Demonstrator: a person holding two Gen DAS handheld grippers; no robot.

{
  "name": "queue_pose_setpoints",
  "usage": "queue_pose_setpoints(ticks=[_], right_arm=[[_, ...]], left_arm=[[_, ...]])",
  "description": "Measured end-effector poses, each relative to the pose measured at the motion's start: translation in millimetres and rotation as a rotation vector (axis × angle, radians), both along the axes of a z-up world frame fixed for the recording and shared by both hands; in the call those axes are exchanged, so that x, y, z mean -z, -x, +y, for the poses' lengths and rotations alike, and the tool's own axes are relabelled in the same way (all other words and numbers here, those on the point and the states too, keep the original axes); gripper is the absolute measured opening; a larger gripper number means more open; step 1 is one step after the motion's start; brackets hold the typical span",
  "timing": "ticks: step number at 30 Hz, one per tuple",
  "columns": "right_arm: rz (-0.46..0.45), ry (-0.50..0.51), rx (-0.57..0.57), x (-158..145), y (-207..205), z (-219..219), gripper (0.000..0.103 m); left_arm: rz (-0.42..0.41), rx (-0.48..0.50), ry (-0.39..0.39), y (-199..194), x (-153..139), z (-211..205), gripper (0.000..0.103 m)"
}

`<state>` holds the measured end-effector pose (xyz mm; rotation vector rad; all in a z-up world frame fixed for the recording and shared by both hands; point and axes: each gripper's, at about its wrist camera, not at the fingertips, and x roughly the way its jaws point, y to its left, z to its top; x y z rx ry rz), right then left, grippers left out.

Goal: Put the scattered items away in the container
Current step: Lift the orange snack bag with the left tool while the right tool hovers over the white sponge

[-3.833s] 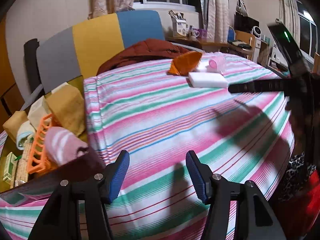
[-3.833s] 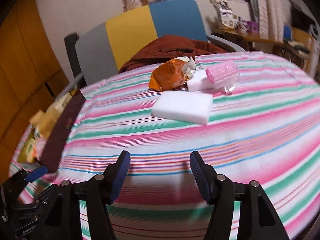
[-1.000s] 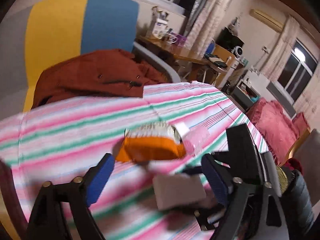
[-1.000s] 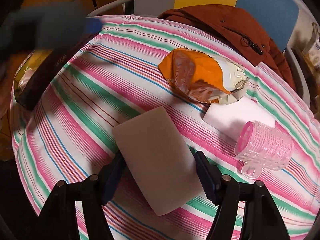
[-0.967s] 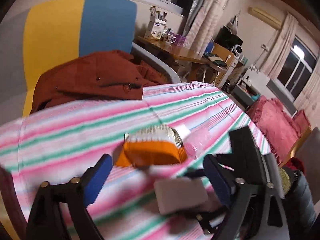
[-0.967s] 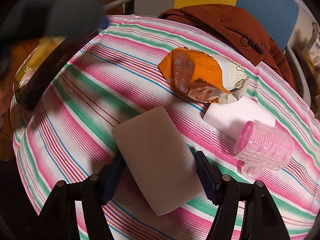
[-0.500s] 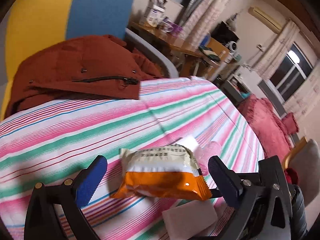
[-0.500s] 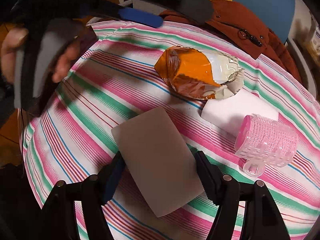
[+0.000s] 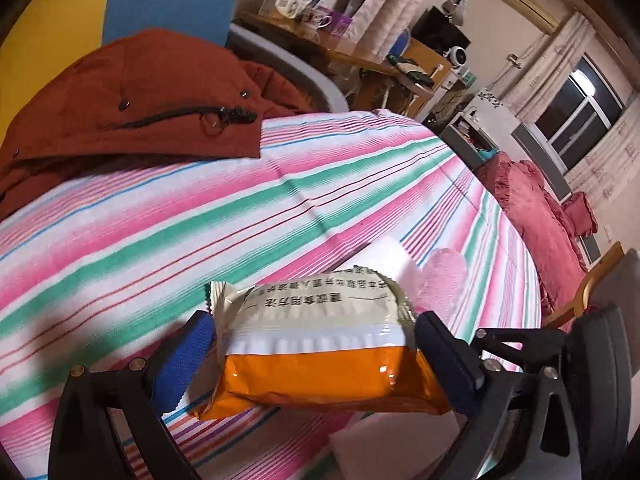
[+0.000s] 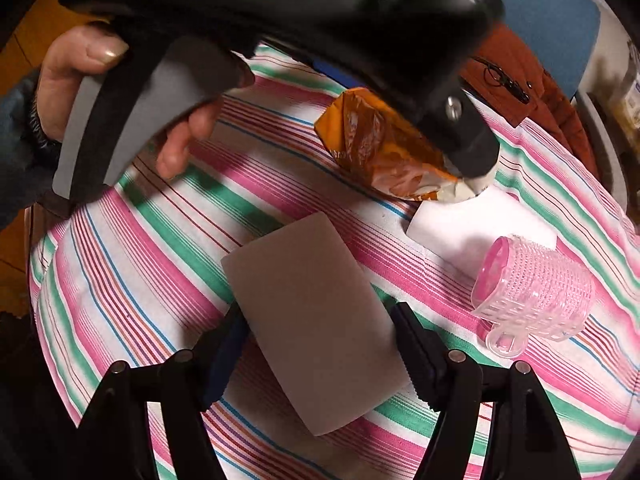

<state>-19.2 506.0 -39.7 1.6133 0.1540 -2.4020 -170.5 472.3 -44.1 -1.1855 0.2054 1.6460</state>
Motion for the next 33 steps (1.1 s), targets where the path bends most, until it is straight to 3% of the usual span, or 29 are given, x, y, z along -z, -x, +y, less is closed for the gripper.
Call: queue_pose_setpoints(ticks=[4,14,25,33], right_arm=[[0.001,-0.021,-0.008,2,-1,-2,0.075],[0.014,-0.045,-0.013,2,-5,1,0.074],[0.016,-0.059,-0.016,0,-11,11,0.075],[0.022,-0.080,-0.013,-2,-1,3,0.076]], left_arm=[[0.001,-0.019,-0.032,-1,-2,-8,0.088],[0.107,-0.076,-0.027,-32,-5,-42,0.080],[0.178,-0.154,0.030,-67,-8,-103,0.080],[0.178,-0.198,0.000,-79,-5,-119,0.085]])
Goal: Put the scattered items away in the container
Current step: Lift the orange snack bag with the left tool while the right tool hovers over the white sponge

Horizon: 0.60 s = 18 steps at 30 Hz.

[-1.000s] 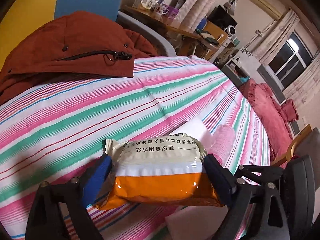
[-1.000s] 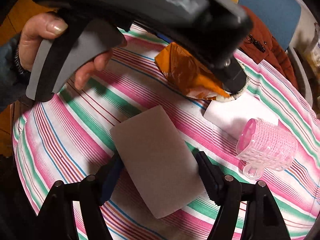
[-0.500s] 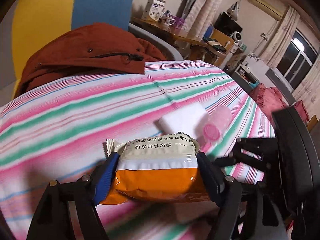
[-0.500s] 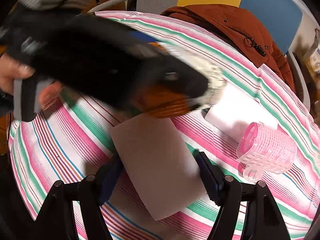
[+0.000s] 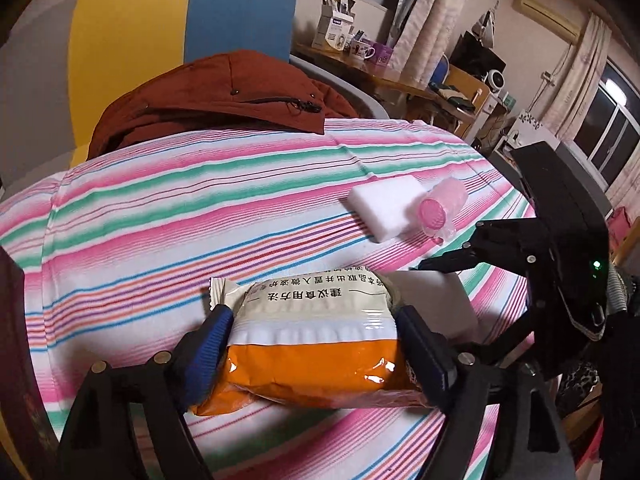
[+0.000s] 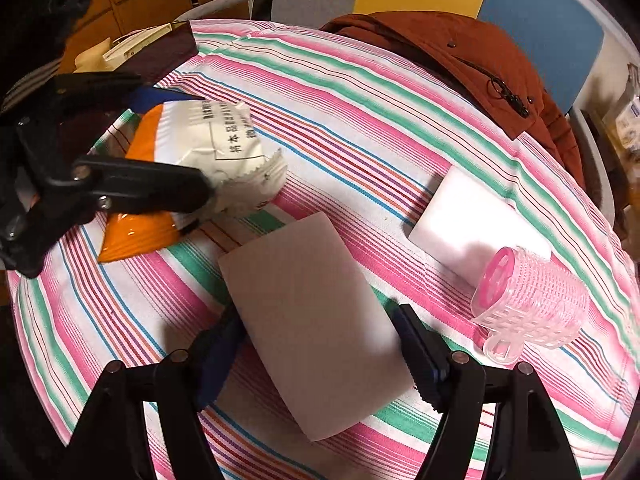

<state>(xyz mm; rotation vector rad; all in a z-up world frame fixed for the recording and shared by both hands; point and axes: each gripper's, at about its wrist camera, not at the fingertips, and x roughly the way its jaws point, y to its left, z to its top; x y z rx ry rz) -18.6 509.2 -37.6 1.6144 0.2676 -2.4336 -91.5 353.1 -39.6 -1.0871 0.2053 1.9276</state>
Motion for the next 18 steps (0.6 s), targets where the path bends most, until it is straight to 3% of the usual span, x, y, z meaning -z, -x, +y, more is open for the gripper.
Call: queue_pose_setpoints(ticks=[10,18], right_arm=[[-0.016,0.021,0.022,4,4,-16,0.079],[-0.018,0.016,0.021,1,3,-16,0.078]], left_arm=[[0.038,0.008,0.005,-19,0,-5,0.088],[0.027,0.036,0.017,-29,9,-13,0.099]])
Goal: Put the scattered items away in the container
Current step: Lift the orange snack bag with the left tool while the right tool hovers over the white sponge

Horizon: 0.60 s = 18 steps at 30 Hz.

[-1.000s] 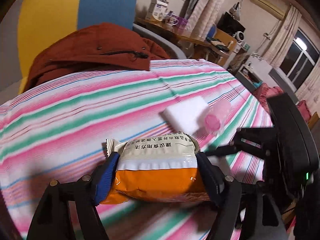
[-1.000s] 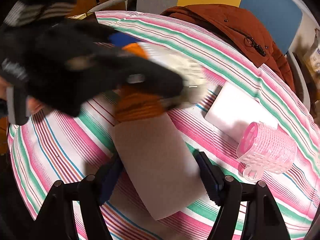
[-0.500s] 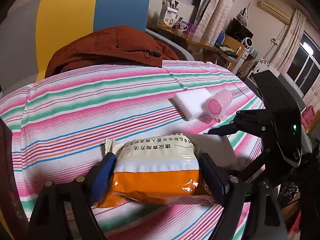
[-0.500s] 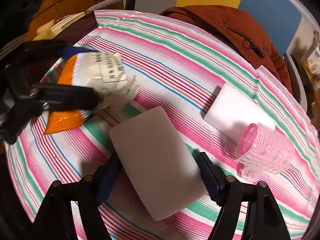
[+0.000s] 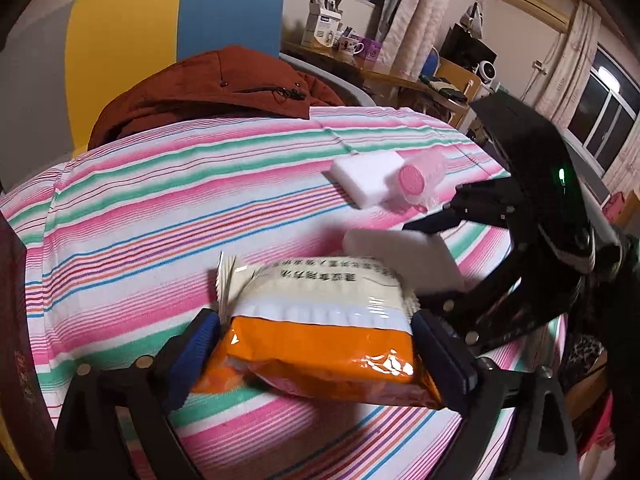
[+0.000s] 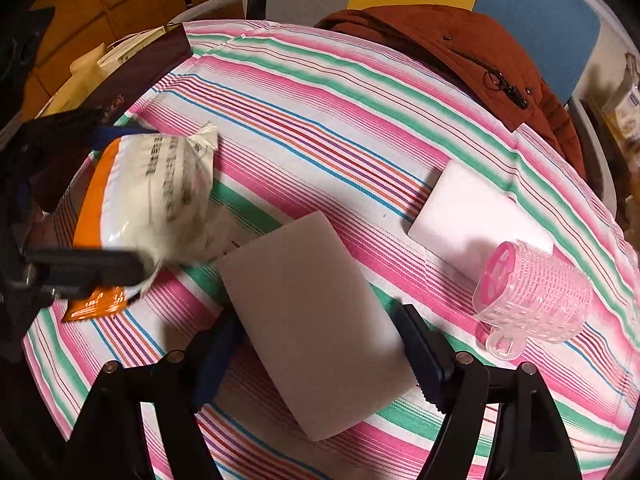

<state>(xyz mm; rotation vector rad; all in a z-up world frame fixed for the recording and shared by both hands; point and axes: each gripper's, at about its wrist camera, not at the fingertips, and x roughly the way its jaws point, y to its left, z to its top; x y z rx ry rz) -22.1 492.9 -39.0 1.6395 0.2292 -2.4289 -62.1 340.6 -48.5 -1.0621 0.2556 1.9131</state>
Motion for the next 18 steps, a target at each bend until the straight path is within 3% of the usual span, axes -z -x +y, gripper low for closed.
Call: queue_pose_setpoints(ticks=[4,11,18], right_arm=[[0.002,-0.009,-0.002,-2,0,-1,0.077],[-0.004,-0.003,0.006,-3,0,1,0.078],[0.020,-0.022,0.027,-6,-1,-3,0.075]], left_arm=[[0.001,0.004,0.002,-2,1,0,0.098],[-0.011,-0.014,-0.021,-10,3,-9,0.083],[0.010,-0.062,-0.050,-34,2,-25,0.080]])
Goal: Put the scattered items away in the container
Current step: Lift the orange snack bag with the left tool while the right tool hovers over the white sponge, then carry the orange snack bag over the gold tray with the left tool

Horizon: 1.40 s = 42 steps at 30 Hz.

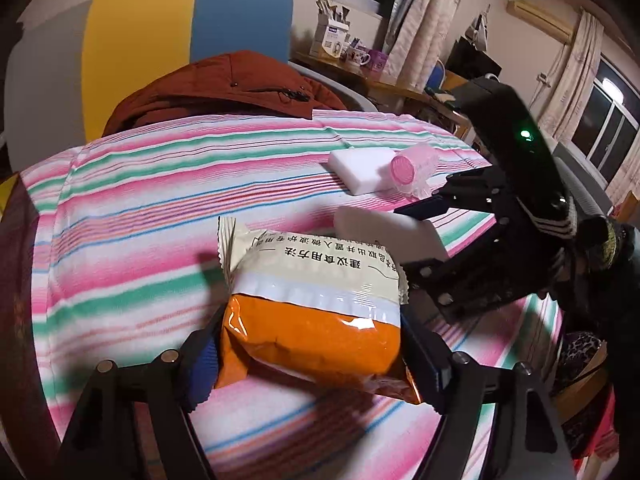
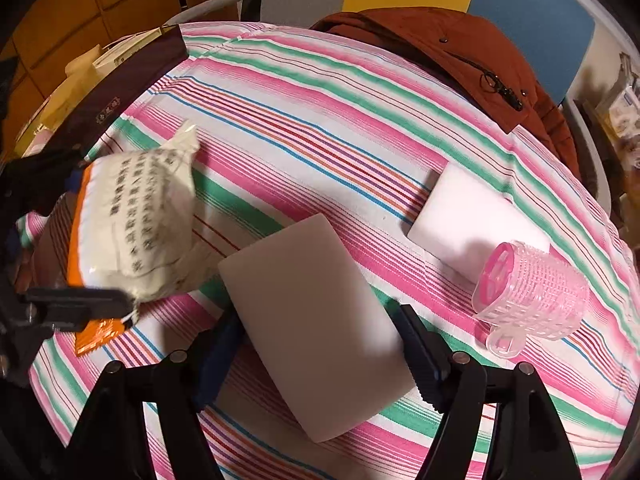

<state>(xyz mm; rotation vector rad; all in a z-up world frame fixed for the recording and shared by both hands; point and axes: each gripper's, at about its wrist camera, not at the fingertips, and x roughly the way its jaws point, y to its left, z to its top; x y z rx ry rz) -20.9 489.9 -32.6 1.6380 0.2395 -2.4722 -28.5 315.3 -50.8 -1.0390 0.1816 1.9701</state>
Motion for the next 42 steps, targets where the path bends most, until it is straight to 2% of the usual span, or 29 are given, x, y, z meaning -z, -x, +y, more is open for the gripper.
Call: queue_pose_setpoints(ticks=[5,8,15,23,32,42], right_arm=[[0.028,-0.011,0.065,-3,-1,-2,0.073],[0.042,0.004,0.143,0,-9,9,0.073],[0.093,0.017,0.301,-2,-33,-14,0.073],[0.214,0.102,0.524,-8,-66,-18,0.073],[0.340,0.205,0.554,-29,-91,-51,0.072],[0.416,0.311,0.463,-62,-65,-110,0.072]], left_arm=[[0.004,-0.016,-0.015,-15,-1,-17,0.079],[0.010,-0.010,-0.020,-25,-4,-27,0.079],[0.022,-0.021,-0.054,-41,-9,-54,0.079],[0.088,-0.032,-0.099,-57,-28,-83,0.079],[0.131,-0.069,-0.167,-68,-52,-120,0.079],[0.172,-0.252,-0.211,-47,-69,-205,0.079]])
